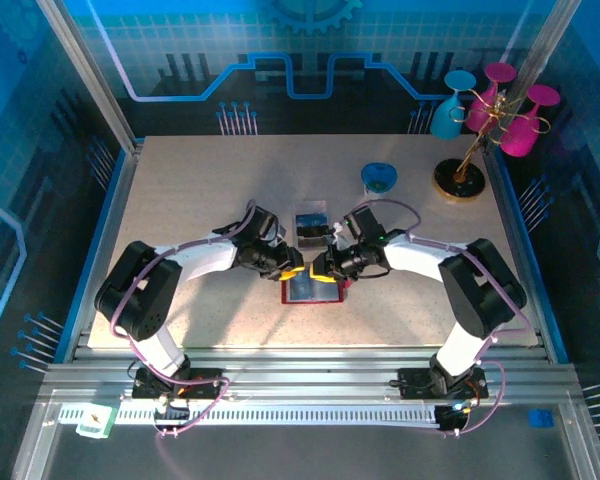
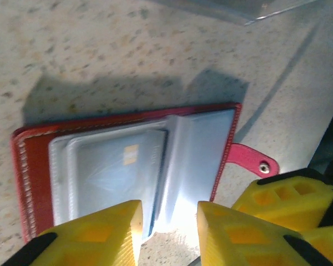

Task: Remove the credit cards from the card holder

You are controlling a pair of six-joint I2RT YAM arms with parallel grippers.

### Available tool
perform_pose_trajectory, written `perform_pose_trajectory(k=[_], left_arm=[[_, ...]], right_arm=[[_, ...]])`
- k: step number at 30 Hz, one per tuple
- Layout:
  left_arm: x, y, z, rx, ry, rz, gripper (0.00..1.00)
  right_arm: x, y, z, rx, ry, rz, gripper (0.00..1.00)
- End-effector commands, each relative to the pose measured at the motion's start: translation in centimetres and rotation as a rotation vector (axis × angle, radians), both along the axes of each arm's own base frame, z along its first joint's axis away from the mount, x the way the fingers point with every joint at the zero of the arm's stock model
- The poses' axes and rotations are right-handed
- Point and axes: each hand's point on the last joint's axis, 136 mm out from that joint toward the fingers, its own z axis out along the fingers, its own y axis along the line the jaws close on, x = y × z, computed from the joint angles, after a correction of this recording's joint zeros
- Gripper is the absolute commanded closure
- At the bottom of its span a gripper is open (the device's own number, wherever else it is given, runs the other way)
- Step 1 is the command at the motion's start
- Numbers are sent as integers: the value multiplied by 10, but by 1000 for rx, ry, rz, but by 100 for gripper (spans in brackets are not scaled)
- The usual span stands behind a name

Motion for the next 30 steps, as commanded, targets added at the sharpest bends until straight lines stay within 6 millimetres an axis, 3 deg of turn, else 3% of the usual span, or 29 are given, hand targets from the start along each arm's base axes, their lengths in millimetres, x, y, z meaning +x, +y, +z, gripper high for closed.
perform_pose_trajectory(k=[1, 11, 19, 25, 30], left_arm=[[-11, 10, -6, 31, 19, 5, 75], [-19, 16, -24, 58, 58, 6, 82], [-21, 17, -27, 67, 70, 4, 82], [-21, 18, -28, 70, 77, 4, 82], [-20, 17, -24, 65, 68, 5, 81]], right_arm=[[0, 10, -2, 17, 16, 26, 80], [-10, 6, -37, -17, 90, 57, 84], [-12, -17, -71, -100, 124, 22, 84], [-9, -18, -73, -84, 127, 19, 84], [-1, -10, -48, -19, 93, 13, 84]])
